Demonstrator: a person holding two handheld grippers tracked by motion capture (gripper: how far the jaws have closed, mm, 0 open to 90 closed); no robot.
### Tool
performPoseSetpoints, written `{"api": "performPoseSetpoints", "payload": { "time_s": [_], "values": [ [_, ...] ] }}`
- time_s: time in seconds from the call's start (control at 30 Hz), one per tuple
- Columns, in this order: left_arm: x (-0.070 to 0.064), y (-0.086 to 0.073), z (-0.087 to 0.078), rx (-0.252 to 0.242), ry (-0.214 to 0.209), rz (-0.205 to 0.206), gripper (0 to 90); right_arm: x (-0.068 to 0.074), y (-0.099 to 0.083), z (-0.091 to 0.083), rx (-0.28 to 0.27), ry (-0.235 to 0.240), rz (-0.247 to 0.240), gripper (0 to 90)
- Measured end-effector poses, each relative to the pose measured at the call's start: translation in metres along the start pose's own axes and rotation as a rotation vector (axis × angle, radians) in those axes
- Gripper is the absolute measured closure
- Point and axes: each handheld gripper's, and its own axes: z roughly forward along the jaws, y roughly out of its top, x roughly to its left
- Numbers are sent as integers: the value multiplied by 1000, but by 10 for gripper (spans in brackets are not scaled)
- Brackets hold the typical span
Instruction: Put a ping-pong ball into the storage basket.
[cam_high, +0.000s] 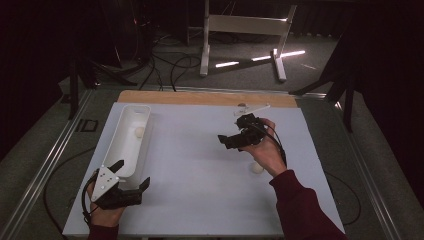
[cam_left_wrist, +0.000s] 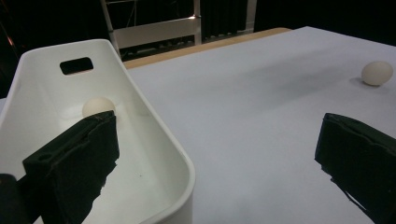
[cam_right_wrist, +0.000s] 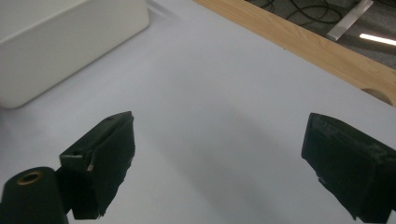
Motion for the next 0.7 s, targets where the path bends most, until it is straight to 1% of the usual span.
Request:
{"api": "performPoseSetpoints", "payload": {
  "time_s": [0.27, 0.4, 0.57, 0.7],
  "values": [
    [0, 0, 0, -2, 1, -2, 2, -9, -7, -2, 6, -14, 12, 93],
    [0, 0, 0, -2, -1, -1, 2, -12, -9, -3, 6, -15, 19, 93],
    [0, 0, 0, -2, 0, -2, 2, -14, -12, -4, 18, -13, 13, 91],
    [-1, 0, 0, -2, -1, -1, 2, -15, -14, -4, 19, -12, 18, 91]
  ]
}}
